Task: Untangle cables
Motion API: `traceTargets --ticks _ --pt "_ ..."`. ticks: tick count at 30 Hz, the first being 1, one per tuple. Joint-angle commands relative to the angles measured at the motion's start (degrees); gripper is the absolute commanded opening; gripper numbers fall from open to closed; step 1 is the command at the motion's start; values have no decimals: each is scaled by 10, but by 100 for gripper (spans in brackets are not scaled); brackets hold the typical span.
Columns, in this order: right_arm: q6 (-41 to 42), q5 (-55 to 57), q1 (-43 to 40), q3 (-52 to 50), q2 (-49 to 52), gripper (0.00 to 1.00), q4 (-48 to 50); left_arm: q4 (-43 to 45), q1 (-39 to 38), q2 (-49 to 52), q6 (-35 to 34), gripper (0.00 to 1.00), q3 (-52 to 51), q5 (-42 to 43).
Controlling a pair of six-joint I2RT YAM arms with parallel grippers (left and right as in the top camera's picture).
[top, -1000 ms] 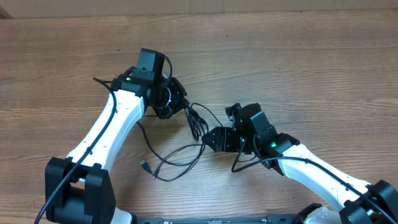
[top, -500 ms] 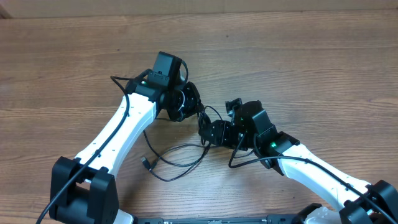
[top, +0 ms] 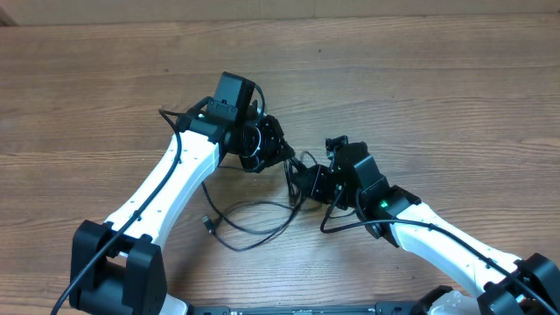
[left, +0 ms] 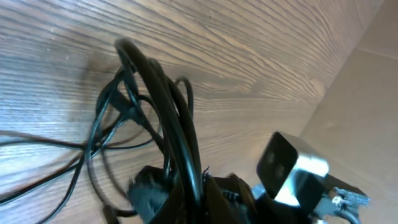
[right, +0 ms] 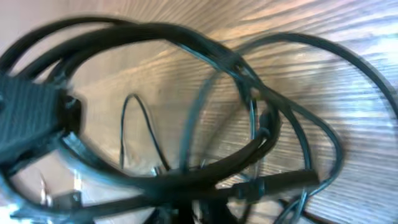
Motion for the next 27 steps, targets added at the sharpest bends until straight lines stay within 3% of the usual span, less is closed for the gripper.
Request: traceTargets --ticks 1,6,11,17,21,27 --pt "1 63 -1 0 3 4 -20 0 -2 2 -28 4 8 43" --pt "77 140 -1 0 10 4 -98 2 10 2 -70 4 8 47" --pt "184 213 -2 0 19 4 -189 31 38 2 -85 4 8 144" --pt "198 217 -7 0 32 4 -189 47 73 2 -85 4 8 239" --pt "198 216 -15 0 33 4 -188 47 91 2 -80 4 8 224" --pt "198 215 -15 0 33 4 -189 5 91 2 -82 4 8 134"
